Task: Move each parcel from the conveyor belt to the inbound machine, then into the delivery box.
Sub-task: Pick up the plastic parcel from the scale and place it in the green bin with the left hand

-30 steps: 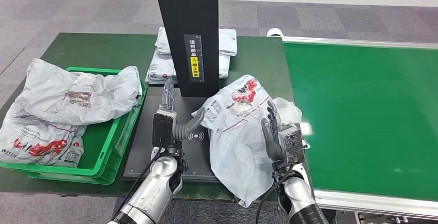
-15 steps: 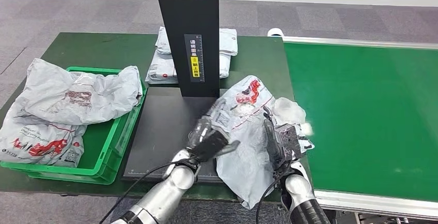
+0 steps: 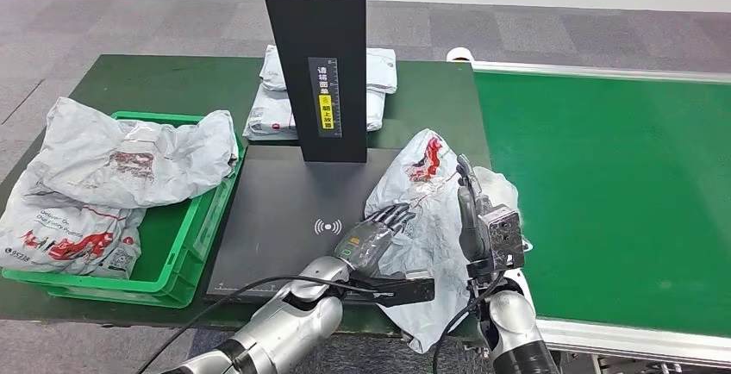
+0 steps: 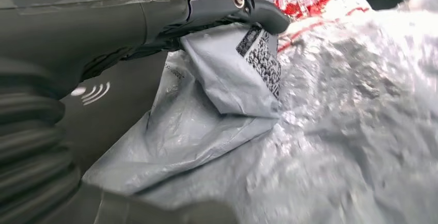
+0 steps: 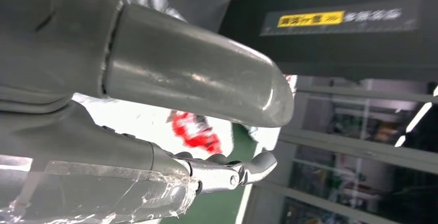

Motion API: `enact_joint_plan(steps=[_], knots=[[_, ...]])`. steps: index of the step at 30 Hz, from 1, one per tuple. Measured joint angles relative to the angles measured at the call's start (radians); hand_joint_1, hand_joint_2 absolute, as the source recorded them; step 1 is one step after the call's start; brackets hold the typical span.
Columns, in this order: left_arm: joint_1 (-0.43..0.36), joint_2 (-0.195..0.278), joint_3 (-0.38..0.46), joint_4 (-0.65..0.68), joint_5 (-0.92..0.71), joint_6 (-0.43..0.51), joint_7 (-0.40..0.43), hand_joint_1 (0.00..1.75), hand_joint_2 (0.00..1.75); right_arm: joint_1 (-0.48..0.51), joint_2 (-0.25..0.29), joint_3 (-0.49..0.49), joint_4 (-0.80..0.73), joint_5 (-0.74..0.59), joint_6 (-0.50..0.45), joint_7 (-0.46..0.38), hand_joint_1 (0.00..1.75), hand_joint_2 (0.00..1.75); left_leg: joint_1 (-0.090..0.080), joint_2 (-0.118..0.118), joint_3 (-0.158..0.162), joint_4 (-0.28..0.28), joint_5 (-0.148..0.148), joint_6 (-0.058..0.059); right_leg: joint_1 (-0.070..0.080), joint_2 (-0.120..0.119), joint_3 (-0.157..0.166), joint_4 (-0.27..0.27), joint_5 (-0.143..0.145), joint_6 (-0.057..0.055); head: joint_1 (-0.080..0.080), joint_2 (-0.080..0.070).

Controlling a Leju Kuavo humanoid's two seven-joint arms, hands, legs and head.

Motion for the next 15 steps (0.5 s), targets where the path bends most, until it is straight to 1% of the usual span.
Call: enact_joint_plan(steps=[2,8,15], knots=[[-0.010,-0.001,-0.011,0.017,-0.017,0.004,0.005,1.75,1.75,0.002,0.003,0.000,-0.018,0.002,0.002,-0.006,0.00,0.00,0.000,0.000,0.001,0.000,0.000,0.000,0.000,0.000,0.001,0.000,0.000,0.000,0.000,0.000],[-0.013,0.007,-0.008,0.034,-0.045,0.068,0.006,1.75,1.75,0.032,0.007,0.000,-0.104,0.007,0.000,-0.009,0.00,0.00,0.000,0.000,0.002,0.000,0.000,0.000,0.000,0.000,0.001,0.000,0.000,0.000,0.000,0.000],[-0.018,0.013,-0.005,0.039,-0.051,0.075,0.008,1.75,1.75,0.049,0.008,0.000,-0.148,0.007,0.000,-0.009,0.00,0.00,0.000,0.000,0.002,0.000,0.001,-0.001,0.000,0.000,0.001,0.001,0.000,-0.001,0.000,0.000]])
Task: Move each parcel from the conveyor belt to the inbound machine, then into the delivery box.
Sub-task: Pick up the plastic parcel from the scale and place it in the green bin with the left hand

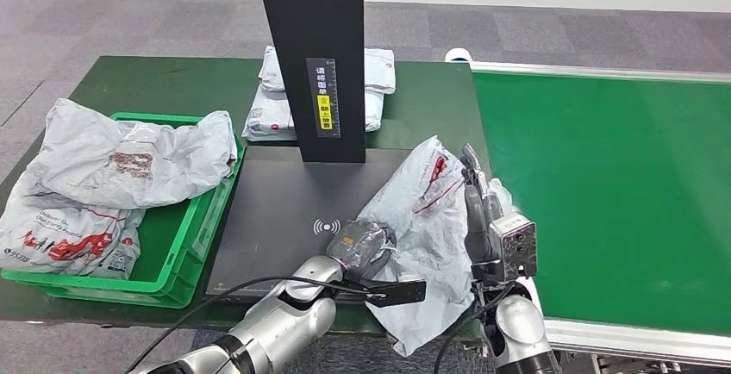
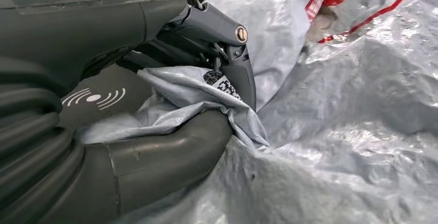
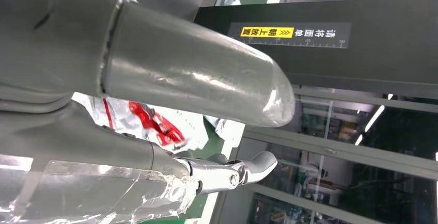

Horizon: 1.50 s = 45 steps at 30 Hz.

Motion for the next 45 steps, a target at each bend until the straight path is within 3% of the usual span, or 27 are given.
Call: enact_joint_plan(steps=[14,19,23,27,31,34,37,45], knots=[[-0.001,0.002,0.004,0.008,-0.001,0.007,0.002,1.75,1.75,0.004,0.001,0.000,-0.011,0.000,0.000,0.000,0.00,0.00,0.000,0.000,0.000,0.000,0.000,0.000,0.000,0.000,0.000,0.000,0.000,0.000,0.000,0.000],[0.006,0.007,0.041,-0.001,-0.005,0.155,0.044,1.75,1.75,0.026,0.005,-0.004,-0.036,0.014,-0.016,-0.001,0.00,0.00,0.000,0.000,-0.001,0.000,0.000,0.000,0.000,0.000,-0.001,0.000,0.000,0.000,0.000,0.000],[0.008,0.025,0.148,-0.061,-0.003,0.331,0.053,1.75,1.75,0.056,0.013,-0.013,-0.066,0.023,-0.025,0.001,0.00,0.00,0.000,0.000,-0.001,0.000,0.000,0.000,0.000,0.000,-0.002,0.001,0.000,0.000,0.000,0.000],[0.023,0.055,0.295,-0.201,0.038,0.424,0.011,1.75,1.75,0.068,0.016,-0.017,-0.073,0.013,-0.032,0.000,0.00,0.00,0.000,0.001,-0.002,0.000,0.000,0.000,0.000,0.001,-0.003,0.002,0.000,0.000,0.000,0.000],[0.070,0.120,0.482,-0.457,-0.011,0.452,-0.034,1.75,1.75,0.077,0.015,-0.018,-0.073,-0.023,-0.057,-0.009,0.00,0.00,0.001,0.003,-0.003,0.000,0.001,-0.002,0.001,0.004,-0.006,0.004,0.000,-0.001,0.000,0.000],[0.080,0.220,0.673,-0.655,-0.008,0.465,-0.093,1.75,1.75,0.101,0.006,-0.025,-0.081,-0.053,-0.074,-0.018,0.00,0.00,0.001,0.008,-0.002,0.000,0.000,-0.004,0.001,0.007,-0.008,0.005,-0.001,-0.003,0.000,0.000],[0.077,0.307,0.786,-0.747,0.033,0.467,-0.123,1.75,1.75,0.131,-0.005,-0.037,-0.100,-0.067,-0.078,-0.020,0.00,0.00,0.001,0.007,-0.002,-0.001,-0.001,-0.007,0.003,0.006,-0.009,0.005,-0.002,-0.006,0.000,0.000],[0.082,0.347,0.917,-0.869,-0.099,0.467,-0.136,1.75,1.75,0.185,-0.010,-0.045,-0.156,-0.084,-0.095,-0.017,0.00,0.00,0.003,0.000,-0.003,-0.001,-0.001,-0.008,0.003,0.001,-0.007,0.005,-0.004,-0.009,0.000,0.000]])
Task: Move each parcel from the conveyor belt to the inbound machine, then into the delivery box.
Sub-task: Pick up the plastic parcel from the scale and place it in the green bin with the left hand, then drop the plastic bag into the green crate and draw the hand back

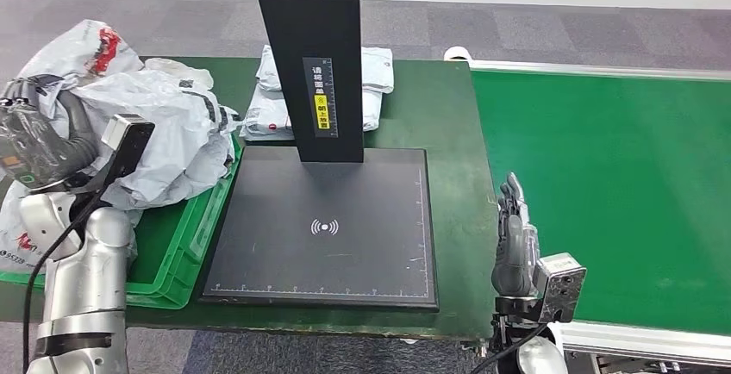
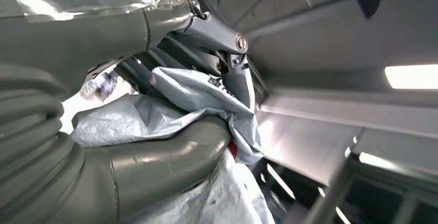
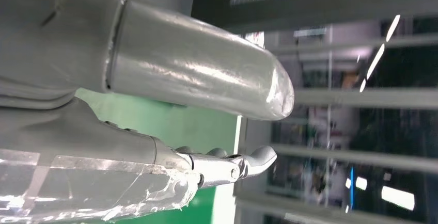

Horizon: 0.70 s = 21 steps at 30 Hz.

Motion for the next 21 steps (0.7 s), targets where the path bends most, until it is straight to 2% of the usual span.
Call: enact_joint_plan(steps=[6,10,15,16,19,20,21], knots=[[-0.004,0.029,0.056,-0.004,-0.019,-0.001,0.038,1.75,1.75,0.015,-0.002,-0.004,-0.024,-0.013,0.003,0.004,0.00,0.00,-0.001,0.000,0.000,0.000,0.000,0.000,0.001,0.001,-0.001,0.000,0.000,0.000,0.000,0.000],[-0.022,0.076,0.049,0.074,-0.020,-0.009,0.111,1.75,1.75,0.016,-0.002,-0.006,-0.033,-0.022,0.008,0.014,0.00,0.00,0.000,0.001,0.000,0.000,0.001,-0.002,0.002,0.001,-0.001,0.000,0.000,-0.001,0.000,0.000],[-0.029,0.107,0.038,0.135,-0.016,-0.010,0.124,1.75,1.75,0.016,-0.002,-0.006,-0.037,-0.024,0.008,0.017,0.00,0.00,0.000,0.003,0.000,0.000,0.001,-0.002,0.002,0.002,-0.002,0.000,0.001,-0.002,0.000,0.000],[-0.030,0.110,0.036,0.142,-0.016,-0.010,0.124,1.58,1.75,0.016,-0.002,-0.006,-0.037,-0.024,0.008,0.017,0.00,0.00,0.000,0.003,0.000,0.000,0.001,-0.002,0.002,0.002,-0.002,0.000,0.001,-0.002,0.000,0.000],[-0.033,0.118,0.026,0.165,0.007,-0.054,0.121,0.28,1.75,0.016,-0.002,-0.006,-0.037,-0.024,0.014,0.017,0.00,0.00,0.000,0.003,0.000,0.000,0.001,-0.002,0.002,0.002,-0.002,0.000,0.001,-0.002,0.000,0.000],[-0.036,0.122,0.017,0.179,0.021,-0.103,0.118,0.01,1.75,0.016,-0.002,-0.006,-0.037,-0.024,0.022,0.017,0.00,0.00,0.000,0.002,0.000,0.000,0.001,-0.002,0.002,0.002,-0.002,0.000,0.001,-0.002,0.000,0.000],[-0.039,0.127,0.004,0.200,0.033,-0.165,0.114,0.00,1.75,0.016,-0.002,-0.007,-0.037,-0.024,0.034,0.017,0.00,0.00,-0.001,0.002,0.000,0.000,0.001,-0.002,0.002,0.001,-0.002,0.000,0.001,-0.002,0.000,0.000]])
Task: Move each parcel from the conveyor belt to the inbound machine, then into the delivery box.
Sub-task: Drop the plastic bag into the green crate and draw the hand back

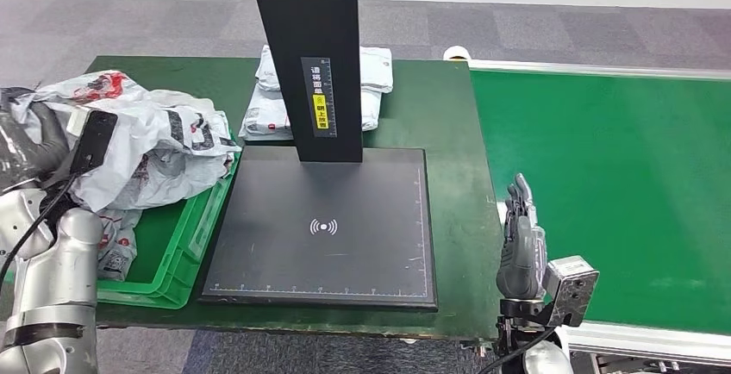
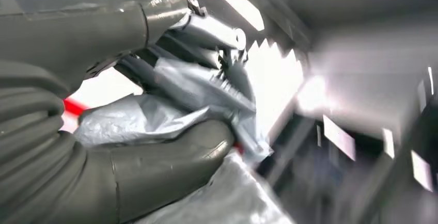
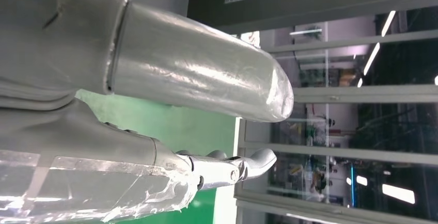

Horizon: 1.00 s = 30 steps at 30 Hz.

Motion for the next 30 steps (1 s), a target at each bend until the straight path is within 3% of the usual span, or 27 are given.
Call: enact_joint_plan(steps=[3,7,13,20,30], knots=[[-0.006,0.017,-0.054,0.099,0.012,-0.167,-0.025,0.00,1.75,-0.002,0.000,-0.009,0.000,0.000,0.044,-0.001,0.00,0.00,-0.001,0.000,0.000,0.000,0.000,0.000,0.000,0.000,0.000,0.000,0.000,0.000,0.000,0.000],[-0.004,0.030,-0.110,0.231,0.051,-0.290,-0.104,0.00,1.75,-0.005,-0.001,-0.037,0.000,0.003,0.085,0.000,0.00,0.00,-0.001,0.001,0.000,0.000,0.000,0.000,0.000,0.001,0.000,0.000,0.001,0.000,0.000,0.000],[0.015,0.051,-0.137,0.290,0.119,-0.351,-0.160,0.00,1.75,-0.003,-0.001,-0.064,0.000,0.006,0.111,0.000,0.00,0.00,-0.001,0.001,0.000,0.000,0.000,-0.001,0.000,0.001,0.000,0.000,0.000,-0.001,0.000,0.000],[0.079,0.095,-0.132,0.216,0.243,-0.418,-0.252,0.00,1.75,-0.003,-0.003,-0.070,0.001,0.006,0.117,0.002,0.00,0.00,0.000,0.001,-0.001,-0.001,-0.001,-0.001,0.000,0.001,-0.001,0.000,0.000,-0.001,0.000,0.000],[0.171,0.169,-0.033,0.081,0.378,-0.460,-0.372,0.00,1.75,-0.007,-0.007,-0.092,0.007,-0.002,0.129,0.001,0.00,0.00,0.000,0.002,-0.001,-0.001,-0.001,-0.001,0.001,0.001,-0.002,0.001,0.000,-0.001,0.000,0.000]])
